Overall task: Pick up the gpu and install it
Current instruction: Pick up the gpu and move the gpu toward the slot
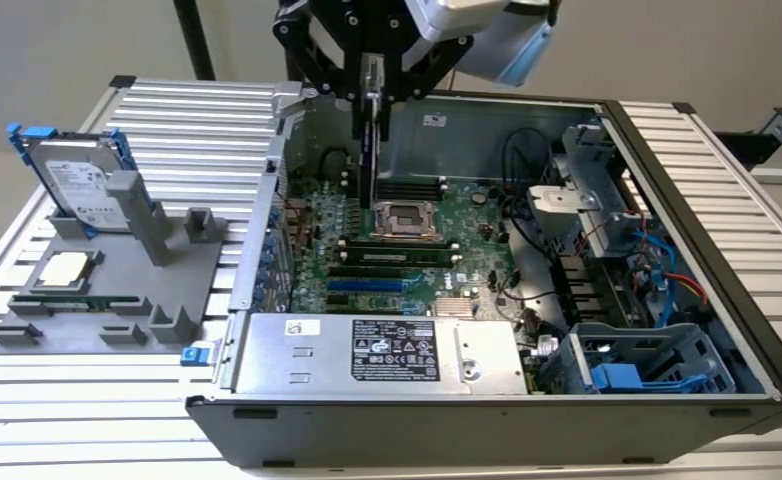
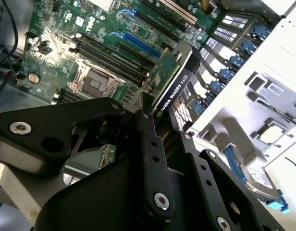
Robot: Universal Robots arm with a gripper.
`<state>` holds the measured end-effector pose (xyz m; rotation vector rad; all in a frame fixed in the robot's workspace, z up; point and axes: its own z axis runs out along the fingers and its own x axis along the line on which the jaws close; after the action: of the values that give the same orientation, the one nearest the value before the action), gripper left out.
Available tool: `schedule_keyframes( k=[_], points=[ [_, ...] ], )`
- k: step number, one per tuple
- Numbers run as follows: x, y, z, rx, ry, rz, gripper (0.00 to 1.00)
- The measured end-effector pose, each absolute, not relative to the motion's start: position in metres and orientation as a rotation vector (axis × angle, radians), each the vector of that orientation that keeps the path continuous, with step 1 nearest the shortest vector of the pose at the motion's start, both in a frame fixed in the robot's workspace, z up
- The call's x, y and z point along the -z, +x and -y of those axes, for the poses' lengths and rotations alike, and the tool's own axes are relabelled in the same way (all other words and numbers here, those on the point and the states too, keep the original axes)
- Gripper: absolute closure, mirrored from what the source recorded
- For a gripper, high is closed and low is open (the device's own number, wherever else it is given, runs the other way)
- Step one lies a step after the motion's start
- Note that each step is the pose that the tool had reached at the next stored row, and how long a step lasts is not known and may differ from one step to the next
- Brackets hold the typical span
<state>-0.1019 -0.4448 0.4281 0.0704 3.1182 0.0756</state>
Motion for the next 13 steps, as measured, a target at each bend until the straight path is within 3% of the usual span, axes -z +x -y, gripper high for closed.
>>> schedule_keyframes(
  k=[13],
  points=[
    [-0.428,-0.066,0.445,-0.076,0.071,-3.118,1.0]
  ],
)
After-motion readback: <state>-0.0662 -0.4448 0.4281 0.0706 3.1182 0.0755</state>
